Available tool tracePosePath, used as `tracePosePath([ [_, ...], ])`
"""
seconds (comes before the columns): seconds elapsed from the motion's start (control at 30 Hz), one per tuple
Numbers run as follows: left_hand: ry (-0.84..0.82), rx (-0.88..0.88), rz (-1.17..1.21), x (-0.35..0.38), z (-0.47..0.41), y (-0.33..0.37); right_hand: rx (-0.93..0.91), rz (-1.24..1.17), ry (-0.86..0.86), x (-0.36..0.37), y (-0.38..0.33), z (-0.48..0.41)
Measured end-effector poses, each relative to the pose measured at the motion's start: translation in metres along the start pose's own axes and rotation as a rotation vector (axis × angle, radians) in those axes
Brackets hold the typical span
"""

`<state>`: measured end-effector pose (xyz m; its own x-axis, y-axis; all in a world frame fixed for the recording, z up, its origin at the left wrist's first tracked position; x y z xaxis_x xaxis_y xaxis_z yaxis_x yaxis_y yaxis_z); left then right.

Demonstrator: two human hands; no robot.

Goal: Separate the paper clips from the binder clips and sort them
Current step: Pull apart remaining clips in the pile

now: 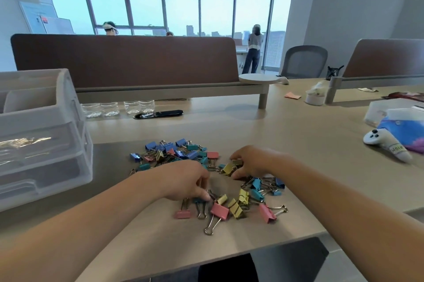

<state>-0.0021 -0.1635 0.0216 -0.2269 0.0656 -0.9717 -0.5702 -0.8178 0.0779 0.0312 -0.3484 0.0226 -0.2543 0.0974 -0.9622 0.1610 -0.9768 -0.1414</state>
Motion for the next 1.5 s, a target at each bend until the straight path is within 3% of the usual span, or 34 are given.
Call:
tracePosePath([
  [0.23,0.207,-0.058,-0.11,0.002,-0.011,-0.013,-0.107,-0.007,0.207,0.007,-0.02,-0.014],
  [0.4,0.306,-0.099,-0.065,-0.005,-0.004,-0.02,-0.17,-0.112,0.249,0.005,-0.03,-0.013],
  [0.63,0.154,-0.032,-0.003,-0.006,0.012,0.001,-0.1,-0.095,0.215,-0.008,-0.014,0.011],
  [0.87,0.172,0.108,-0.015,-0.001,0.011,0.043,-0.022,-0.222,0.041,-0.003,0.028,0.065],
  [1.07,0.159,0.106,-0.033,0.009,0.001,0.055,-0.028,-0.149,-0.099,0.008,0.044,0.1],
  [1.5,0.284,0.045,-0.101,0.012,-0.015,0.028,0.006,-0.056,0.111,0.03,0.017,0.072],
])
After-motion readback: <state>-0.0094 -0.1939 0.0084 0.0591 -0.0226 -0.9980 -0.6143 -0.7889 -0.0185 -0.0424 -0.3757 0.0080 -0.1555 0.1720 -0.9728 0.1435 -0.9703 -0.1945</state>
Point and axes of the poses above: each hand's wrist, its own z-axis away from the middle knuckle, its own x-axis out of the palm, y = z × x, the point moved 3 cm from there along -z, towards the middle knuckle, and after that the axes turned 5 degrees about -z, right-handed, at the moved point
